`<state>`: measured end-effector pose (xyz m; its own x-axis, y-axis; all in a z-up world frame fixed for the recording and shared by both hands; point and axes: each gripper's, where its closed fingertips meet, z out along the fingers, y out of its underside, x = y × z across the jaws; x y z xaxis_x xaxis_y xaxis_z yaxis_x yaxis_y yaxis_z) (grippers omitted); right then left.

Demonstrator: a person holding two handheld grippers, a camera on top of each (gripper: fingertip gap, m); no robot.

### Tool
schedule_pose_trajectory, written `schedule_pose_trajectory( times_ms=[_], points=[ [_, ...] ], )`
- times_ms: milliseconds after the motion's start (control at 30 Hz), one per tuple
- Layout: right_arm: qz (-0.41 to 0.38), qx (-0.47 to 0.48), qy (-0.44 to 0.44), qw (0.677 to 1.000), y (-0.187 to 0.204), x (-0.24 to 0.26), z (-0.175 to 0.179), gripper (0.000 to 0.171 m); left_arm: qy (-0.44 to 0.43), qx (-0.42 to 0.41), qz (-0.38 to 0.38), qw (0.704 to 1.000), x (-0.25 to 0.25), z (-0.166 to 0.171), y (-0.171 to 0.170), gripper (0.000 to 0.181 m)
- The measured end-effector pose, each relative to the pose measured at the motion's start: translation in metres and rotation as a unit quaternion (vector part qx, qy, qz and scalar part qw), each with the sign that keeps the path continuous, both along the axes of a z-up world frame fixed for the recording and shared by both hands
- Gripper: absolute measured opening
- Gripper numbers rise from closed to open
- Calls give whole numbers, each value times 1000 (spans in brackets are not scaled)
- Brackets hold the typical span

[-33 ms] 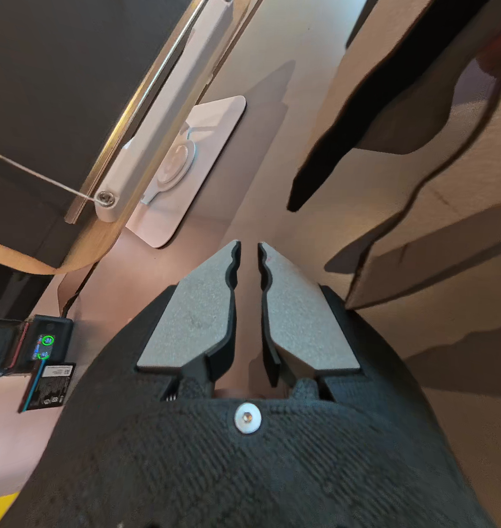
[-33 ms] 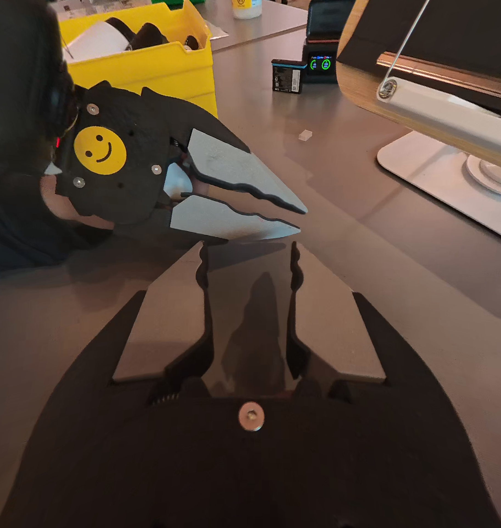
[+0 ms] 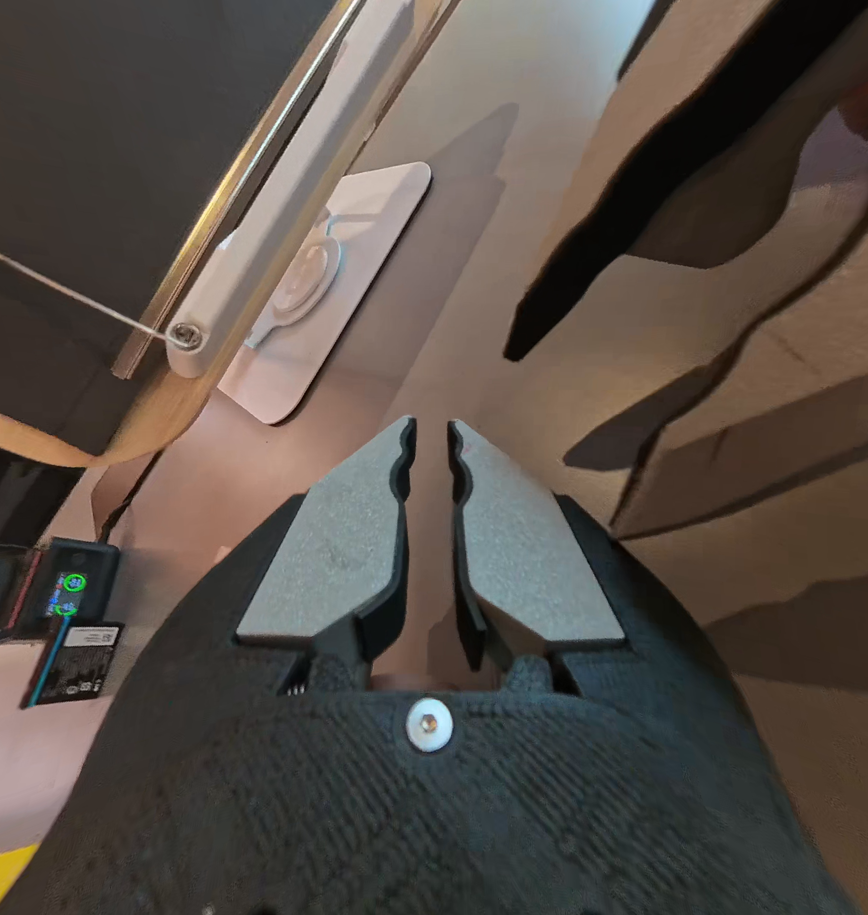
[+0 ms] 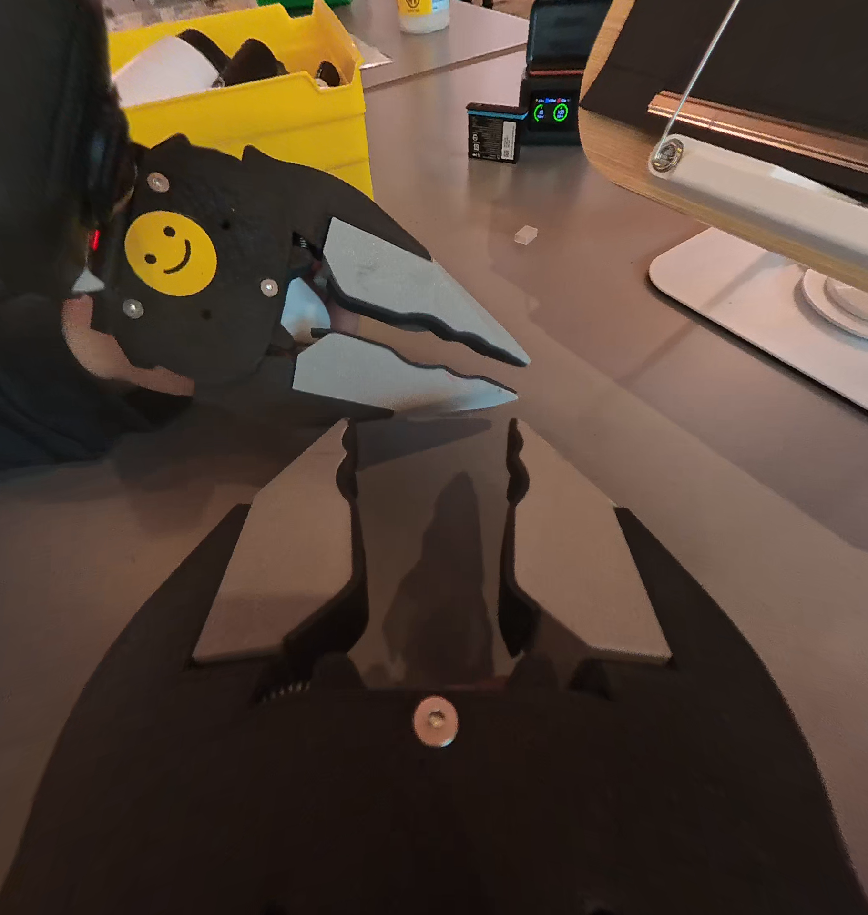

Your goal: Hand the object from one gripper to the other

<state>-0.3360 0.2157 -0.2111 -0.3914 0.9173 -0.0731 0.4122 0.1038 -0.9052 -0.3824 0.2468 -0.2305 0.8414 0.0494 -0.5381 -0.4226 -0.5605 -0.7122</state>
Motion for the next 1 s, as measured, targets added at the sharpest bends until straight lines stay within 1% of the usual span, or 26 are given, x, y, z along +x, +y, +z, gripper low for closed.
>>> schedule_pose_trajectory(
  times_ms=[67,233,300,433,633,733,900,1000],
  points=[
    [-4,5,0,1000,2,0,0,63,-24,14,9,1000,-4,4,-1,11],
    [-13,48,5,999,14,-1,-4,65,-64,50,10,997,-5,15,1,14],
    [-19,69,2,997,21,-2,-6,66,-65,48,9,997,-4,14,1,15],
    [-22,74,2,997,25,-9,-7,67,-51,40,-1,998,0,12,2,15],
    [-21,98,20,995,20,-22,-4,69,-48,34,-3,998,1,10,2,15],
    [-25,112,31,993,19,-28,-2,73,-51,36,-1,998,0,11,1,13],
    [-30,93,35,995,22,-29,1,77,-87,39,7,995,-3,11,-1,17],
    [-28,80,35,996,24,-26,2,76,-101,40,5,994,0,12,0,18]
  ],
)
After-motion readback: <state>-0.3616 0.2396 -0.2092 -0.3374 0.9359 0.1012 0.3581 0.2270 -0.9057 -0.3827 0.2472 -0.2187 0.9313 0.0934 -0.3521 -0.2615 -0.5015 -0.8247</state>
